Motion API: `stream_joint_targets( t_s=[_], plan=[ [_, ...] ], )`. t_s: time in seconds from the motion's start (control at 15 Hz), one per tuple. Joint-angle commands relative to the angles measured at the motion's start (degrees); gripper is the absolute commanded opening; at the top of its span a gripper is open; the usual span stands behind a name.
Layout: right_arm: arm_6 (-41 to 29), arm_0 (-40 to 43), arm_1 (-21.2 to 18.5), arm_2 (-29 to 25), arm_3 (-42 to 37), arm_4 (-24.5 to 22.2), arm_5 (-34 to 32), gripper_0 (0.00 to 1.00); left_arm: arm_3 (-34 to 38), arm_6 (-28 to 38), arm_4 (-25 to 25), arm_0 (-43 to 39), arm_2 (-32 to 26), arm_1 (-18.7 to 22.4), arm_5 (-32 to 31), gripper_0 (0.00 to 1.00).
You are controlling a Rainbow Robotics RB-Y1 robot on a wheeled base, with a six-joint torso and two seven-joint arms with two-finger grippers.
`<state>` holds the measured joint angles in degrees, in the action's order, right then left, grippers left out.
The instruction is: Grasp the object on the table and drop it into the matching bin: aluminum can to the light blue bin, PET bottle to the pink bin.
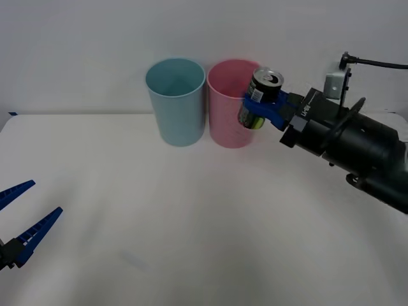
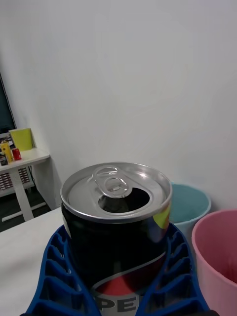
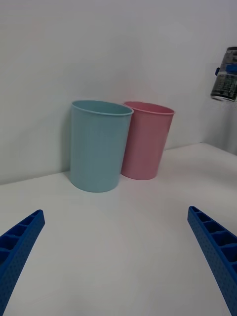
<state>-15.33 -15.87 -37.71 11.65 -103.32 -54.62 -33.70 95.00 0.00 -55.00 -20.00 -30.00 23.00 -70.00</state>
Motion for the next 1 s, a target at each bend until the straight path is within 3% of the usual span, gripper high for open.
stream_joint_targets(
  t_s=[0.07, 0.4, 0.67, 1.0],
  plan=[
    [-4.6, -4.2, 1.1, 2.3, 0.8, -4.1, 3.6, 0.0, 0.0, 0.0, 0.0, 0.0, 0.0, 0.0, 0.0, 1.0],
    [-5.7, -15.6, 6.8, 4.5, 12.2, -10.0, 3.6, 0.0, 0.0, 0.0, 0.0, 0.0, 0.0, 0.0, 0.0, 1.0],
    [-5.4, -26.3, 13.7, 5.1, 26.3, -13.5, 3.6, 0.0, 0.0, 0.0, 0.0, 0.0, 0.0, 0.0, 0.0, 1.0],
    [-3.2, -36.8, 20.5, 5.8, 41.7, -15.5, 7.2, 0.0, 0.0, 0.0, 0.0, 0.0, 0.0, 0.0, 0.0, 1.0]
  ],
)
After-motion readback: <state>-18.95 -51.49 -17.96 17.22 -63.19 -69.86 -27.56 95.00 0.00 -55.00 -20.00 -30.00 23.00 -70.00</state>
